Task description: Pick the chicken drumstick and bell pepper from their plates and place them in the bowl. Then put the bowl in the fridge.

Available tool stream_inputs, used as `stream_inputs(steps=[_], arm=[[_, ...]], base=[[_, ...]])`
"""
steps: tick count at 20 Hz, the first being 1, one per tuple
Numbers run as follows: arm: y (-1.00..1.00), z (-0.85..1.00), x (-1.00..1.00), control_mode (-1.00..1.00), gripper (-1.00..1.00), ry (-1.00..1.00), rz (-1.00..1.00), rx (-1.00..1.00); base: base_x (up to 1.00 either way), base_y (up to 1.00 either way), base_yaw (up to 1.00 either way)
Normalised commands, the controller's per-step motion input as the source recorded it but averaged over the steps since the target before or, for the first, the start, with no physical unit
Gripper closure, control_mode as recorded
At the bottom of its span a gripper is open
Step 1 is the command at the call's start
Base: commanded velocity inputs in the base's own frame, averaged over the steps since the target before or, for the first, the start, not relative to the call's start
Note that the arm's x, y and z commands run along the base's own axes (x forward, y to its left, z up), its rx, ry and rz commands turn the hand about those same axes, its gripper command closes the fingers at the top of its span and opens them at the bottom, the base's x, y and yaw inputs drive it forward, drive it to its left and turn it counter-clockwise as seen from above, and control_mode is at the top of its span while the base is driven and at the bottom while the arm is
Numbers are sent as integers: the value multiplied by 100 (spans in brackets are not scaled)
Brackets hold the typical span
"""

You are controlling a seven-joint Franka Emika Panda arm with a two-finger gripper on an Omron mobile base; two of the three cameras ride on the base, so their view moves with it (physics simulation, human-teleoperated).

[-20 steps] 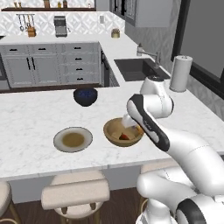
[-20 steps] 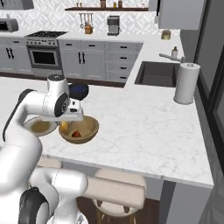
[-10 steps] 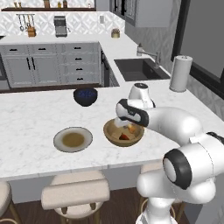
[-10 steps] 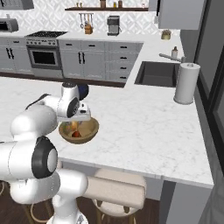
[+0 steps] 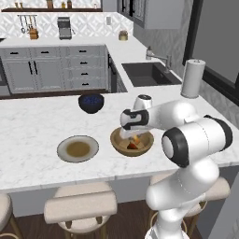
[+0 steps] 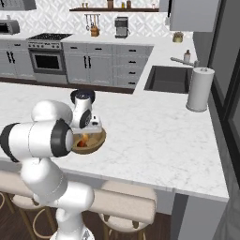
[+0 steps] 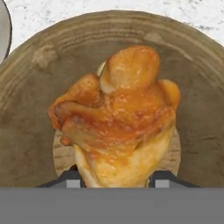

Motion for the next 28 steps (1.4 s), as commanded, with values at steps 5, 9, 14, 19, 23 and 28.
stream_inputs(steps=[5, 9, 14, 19, 23, 28], arm=[[0, -30, 0, -100, 100, 2, 0, 0], [0, -12, -6, -100, -100, 0, 0, 0], [0, 4, -5, -100, -100, -2, 0, 0], [-6, 17, -15, -100, -100, -5, 0, 2], [-58, 65, -68, -100, -100, -20, -5, 12], [-69, 52, -42, -100, -100, -4, -23, 6]], base=[[0, 0, 0], [0, 0, 0], [0, 0, 0], [0, 0, 0], [0, 0, 0], [0, 0, 0]])
